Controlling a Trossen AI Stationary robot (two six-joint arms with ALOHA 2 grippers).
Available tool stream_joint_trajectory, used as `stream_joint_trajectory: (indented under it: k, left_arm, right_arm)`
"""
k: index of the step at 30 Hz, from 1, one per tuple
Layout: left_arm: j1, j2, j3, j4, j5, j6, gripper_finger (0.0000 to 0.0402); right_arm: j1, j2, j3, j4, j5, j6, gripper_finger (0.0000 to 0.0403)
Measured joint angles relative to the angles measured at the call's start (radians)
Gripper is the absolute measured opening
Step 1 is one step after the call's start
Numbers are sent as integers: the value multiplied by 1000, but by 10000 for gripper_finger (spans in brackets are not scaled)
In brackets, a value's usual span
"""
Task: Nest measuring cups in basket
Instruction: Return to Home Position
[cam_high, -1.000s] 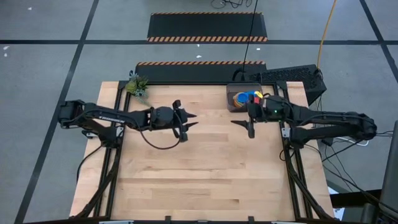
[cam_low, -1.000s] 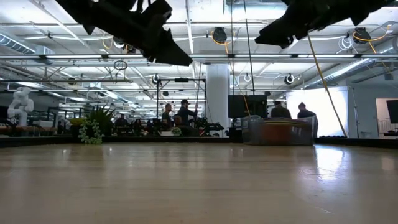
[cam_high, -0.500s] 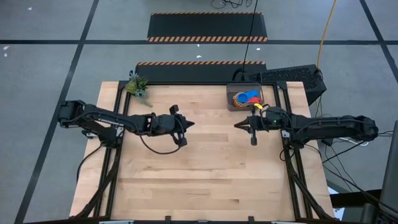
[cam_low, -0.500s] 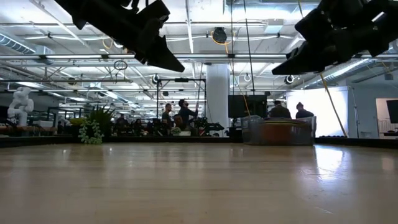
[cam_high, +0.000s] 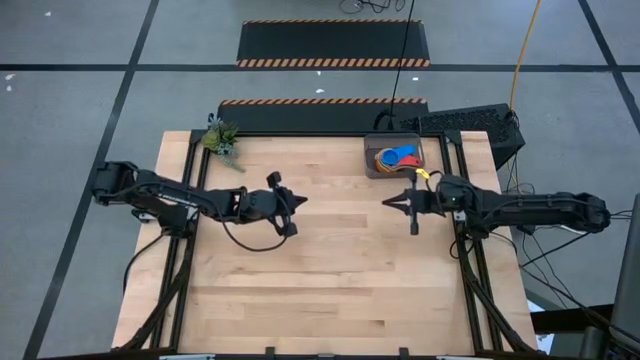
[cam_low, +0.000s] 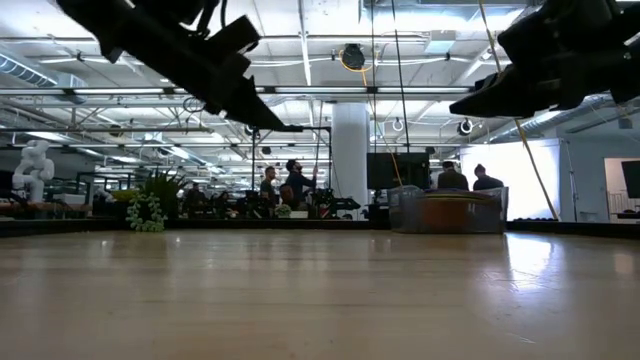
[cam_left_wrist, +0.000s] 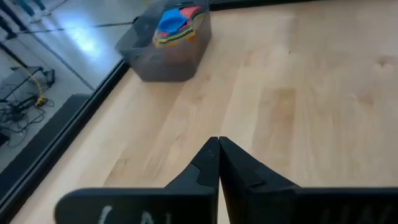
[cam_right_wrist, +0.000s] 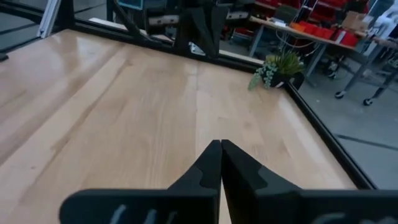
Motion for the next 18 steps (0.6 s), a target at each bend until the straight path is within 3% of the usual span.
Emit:
stream_joint_trajectory:
  k: [8,18]
  left_arm:
    - [0,-54,-151,135,-52,-34,14]
    - [4,-279,-365,266,-69,-38,14]
  right_arm:
    - [0,-37,-77,97,3,-18,1]
    - [0,-49,-194,293,3,-142,0]
